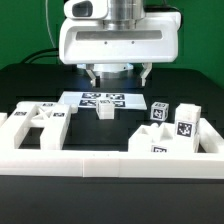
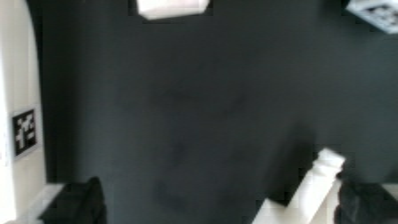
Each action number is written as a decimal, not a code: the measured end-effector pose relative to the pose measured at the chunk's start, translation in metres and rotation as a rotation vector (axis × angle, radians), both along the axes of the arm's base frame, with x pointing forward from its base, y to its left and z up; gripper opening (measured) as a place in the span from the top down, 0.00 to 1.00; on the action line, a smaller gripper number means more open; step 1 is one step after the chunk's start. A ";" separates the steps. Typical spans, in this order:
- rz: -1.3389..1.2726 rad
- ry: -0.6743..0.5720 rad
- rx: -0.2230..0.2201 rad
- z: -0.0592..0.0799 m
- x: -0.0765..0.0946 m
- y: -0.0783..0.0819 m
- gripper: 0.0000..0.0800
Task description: Assemble chair
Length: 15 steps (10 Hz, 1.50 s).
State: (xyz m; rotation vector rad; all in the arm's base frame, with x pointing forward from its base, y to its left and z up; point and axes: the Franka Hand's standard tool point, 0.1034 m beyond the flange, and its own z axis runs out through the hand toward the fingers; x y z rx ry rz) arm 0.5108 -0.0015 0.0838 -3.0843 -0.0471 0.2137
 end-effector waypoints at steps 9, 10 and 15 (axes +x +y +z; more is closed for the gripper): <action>0.075 0.549 -0.033 -0.028 -0.032 -0.011 0.19; 0.075 0.634 -0.032 -0.031 -0.036 -0.010 0.19; 0.067 0.673 -0.052 -0.049 -0.046 -0.011 0.19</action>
Offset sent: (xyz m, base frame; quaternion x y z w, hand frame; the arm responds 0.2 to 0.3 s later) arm -0.0225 -0.0311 -0.0217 -0.0933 -0.2259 0.0074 0.9696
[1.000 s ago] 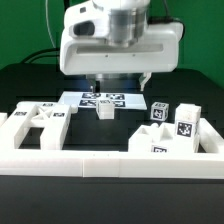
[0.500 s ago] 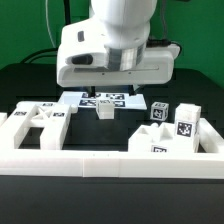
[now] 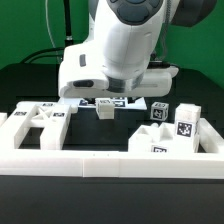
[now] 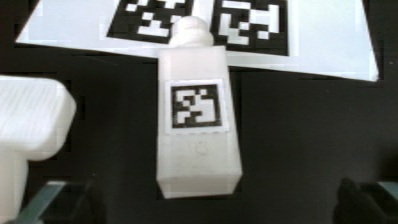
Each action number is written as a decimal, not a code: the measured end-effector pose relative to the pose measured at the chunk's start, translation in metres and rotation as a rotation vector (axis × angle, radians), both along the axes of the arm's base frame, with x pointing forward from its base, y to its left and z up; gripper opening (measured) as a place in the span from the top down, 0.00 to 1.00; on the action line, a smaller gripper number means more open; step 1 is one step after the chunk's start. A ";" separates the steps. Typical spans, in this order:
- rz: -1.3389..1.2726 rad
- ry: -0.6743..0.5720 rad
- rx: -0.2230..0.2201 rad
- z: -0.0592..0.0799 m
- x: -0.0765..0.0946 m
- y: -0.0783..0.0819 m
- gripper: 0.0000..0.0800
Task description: Assemble chair
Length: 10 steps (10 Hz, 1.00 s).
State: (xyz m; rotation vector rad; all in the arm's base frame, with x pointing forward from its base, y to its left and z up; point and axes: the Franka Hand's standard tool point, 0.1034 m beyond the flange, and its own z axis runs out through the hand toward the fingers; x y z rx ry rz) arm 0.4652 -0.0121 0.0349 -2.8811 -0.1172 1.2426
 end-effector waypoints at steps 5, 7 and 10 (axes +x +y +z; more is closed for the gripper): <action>-0.010 0.217 0.014 -0.011 -0.015 -0.010 0.19; -0.010 0.227 0.012 -0.016 -0.015 -0.010 0.19; -0.017 0.230 -0.001 -0.022 -0.019 -0.009 0.19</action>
Offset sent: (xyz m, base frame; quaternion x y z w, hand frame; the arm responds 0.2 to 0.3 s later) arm -0.0018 -0.0083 -0.0084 0.0233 -0.1786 -0.0163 0.9835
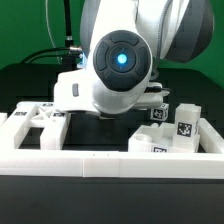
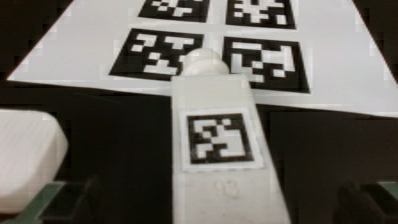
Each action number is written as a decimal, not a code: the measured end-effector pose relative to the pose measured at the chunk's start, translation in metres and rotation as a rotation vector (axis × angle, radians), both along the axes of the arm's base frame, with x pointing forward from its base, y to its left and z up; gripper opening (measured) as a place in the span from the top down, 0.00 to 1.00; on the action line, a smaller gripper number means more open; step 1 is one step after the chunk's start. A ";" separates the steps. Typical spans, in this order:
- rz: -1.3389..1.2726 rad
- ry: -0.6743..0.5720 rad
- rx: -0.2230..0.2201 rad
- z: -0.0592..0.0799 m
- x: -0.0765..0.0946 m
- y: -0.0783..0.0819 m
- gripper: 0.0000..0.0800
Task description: Assemble chair
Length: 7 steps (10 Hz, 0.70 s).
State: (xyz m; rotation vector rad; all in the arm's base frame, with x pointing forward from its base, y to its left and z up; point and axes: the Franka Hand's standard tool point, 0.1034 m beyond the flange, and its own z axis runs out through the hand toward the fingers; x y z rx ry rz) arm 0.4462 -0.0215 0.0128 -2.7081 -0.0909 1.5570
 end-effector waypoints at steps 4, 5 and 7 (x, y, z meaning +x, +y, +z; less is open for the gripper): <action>-0.011 0.008 -0.017 -0.001 -0.004 -0.001 0.19; -0.011 0.008 -0.018 -0.001 -0.004 -0.001 0.33; -0.011 0.008 -0.017 -0.001 -0.004 -0.001 0.50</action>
Offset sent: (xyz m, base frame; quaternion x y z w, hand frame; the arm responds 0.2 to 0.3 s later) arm -0.0092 0.0027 -0.0051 0.0035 -0.0011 0.0268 0.9996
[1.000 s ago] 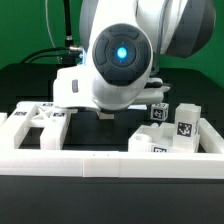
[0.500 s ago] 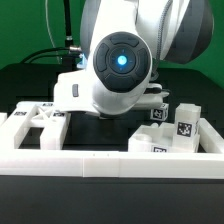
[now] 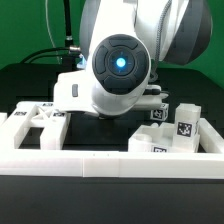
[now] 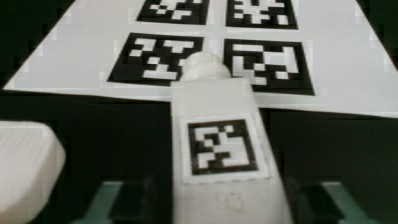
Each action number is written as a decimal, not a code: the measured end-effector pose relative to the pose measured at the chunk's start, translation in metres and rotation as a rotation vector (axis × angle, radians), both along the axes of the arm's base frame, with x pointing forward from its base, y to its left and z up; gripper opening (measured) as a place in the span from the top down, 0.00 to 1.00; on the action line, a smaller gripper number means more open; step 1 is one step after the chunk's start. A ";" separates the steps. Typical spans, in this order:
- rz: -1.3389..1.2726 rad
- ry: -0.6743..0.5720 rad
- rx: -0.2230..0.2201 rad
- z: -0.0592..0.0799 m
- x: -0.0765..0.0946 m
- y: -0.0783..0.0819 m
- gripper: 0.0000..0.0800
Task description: Assemble chair
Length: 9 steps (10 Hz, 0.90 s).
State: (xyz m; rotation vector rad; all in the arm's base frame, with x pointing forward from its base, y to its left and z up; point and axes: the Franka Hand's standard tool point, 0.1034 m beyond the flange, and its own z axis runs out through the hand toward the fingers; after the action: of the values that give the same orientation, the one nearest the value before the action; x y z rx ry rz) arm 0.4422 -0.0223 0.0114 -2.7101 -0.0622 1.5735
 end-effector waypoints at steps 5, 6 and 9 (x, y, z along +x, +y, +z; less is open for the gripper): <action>-0.003 -0.002 0.005 0.014 0.011 0.002 0.64; -0.011 0.005 0.007 0.029 0.020 0.000 0.64; -0.028 0.001 0.010 0.074 0.050 0.001 0.64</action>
Offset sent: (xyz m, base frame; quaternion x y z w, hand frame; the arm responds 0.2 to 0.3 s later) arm 0.0146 0.0035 0.0142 0.0069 -0.0039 0.0004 1.0000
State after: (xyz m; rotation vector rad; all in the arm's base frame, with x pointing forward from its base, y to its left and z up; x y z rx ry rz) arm 0.4925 -0.0214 0.0857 -2.6907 -0.0317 1.5622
